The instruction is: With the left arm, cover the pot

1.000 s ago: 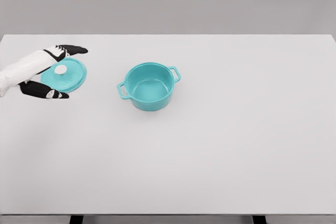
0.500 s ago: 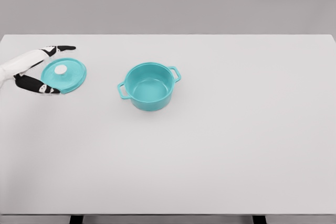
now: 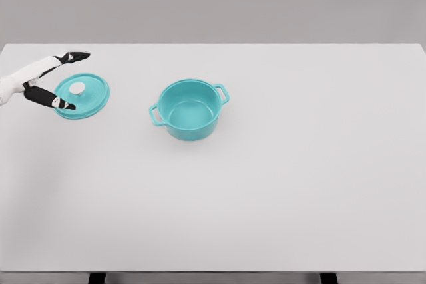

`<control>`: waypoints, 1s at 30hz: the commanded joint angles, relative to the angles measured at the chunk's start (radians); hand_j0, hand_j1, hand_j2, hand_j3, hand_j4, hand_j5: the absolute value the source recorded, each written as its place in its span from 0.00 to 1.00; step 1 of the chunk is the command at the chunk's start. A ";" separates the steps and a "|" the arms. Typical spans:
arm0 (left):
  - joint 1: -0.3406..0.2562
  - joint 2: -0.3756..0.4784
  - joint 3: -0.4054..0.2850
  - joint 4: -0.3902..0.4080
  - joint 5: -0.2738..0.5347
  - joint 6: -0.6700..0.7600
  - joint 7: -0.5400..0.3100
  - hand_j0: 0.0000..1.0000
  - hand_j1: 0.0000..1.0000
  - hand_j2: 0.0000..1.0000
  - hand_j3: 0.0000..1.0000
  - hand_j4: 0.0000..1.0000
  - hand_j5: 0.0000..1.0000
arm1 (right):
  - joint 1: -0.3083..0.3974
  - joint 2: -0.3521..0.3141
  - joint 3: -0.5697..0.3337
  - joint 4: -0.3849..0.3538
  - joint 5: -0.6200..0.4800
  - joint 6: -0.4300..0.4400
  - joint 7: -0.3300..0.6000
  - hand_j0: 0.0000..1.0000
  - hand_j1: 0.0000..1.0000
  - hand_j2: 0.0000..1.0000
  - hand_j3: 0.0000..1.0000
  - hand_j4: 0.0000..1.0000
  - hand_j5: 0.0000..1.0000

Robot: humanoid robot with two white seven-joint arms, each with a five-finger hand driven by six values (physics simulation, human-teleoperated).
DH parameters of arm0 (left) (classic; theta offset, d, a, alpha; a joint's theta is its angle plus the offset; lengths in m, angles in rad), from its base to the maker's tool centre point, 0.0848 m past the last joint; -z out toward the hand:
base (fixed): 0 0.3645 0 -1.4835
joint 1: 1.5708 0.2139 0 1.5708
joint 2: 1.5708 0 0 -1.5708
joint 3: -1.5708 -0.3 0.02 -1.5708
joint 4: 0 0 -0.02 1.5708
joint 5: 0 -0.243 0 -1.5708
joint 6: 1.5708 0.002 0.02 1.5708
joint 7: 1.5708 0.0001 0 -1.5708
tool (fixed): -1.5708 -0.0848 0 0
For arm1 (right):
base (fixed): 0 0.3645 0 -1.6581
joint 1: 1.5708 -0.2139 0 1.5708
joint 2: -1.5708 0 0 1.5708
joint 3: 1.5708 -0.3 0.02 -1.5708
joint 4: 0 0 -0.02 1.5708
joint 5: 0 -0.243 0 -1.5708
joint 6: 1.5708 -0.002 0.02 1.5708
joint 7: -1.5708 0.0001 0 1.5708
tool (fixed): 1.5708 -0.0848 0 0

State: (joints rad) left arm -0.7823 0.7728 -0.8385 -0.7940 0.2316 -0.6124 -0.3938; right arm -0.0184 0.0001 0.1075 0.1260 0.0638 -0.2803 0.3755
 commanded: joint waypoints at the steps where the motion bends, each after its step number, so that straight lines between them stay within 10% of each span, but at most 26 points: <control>1: -0.005 -0.041 -0.001 0.078 -0.057 0.002 0.000 1.00 1.00 1.00 1.00 1.00 1.00 | 0.000 0.000 0.000 0.000 0.001 0.000 0.000 1.00 1.00 1.00 1.00 1.00 1.00; 12: -0.074 -0.106 0.001 0.242 -0.080 0.002 -0.011 1.00 1.00 1.00 1.00 1.00 1.00 | 0.000 0.000 0.000 0.000 0.001 0.000 0.000 1.00 1.00 1.00 1.00 1.00 1.00; 30: -0.087 -0.136 -0.007 0.265 -0.081 0.042 -0.011 0.81 0.81 0.81 0.81 0.81 0.81 | 0.000 0.000 0.000 0.000 0.001 0.000 0.000 1.00 1.00 1.00 1.00 1.00 1.00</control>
State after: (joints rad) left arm -0.8698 0.6433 -0.8456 -0.5306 0.1452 -0.5735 -0.4042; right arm -0.0184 0.0001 0.1073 0.1261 0.0639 -0.2803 0.3755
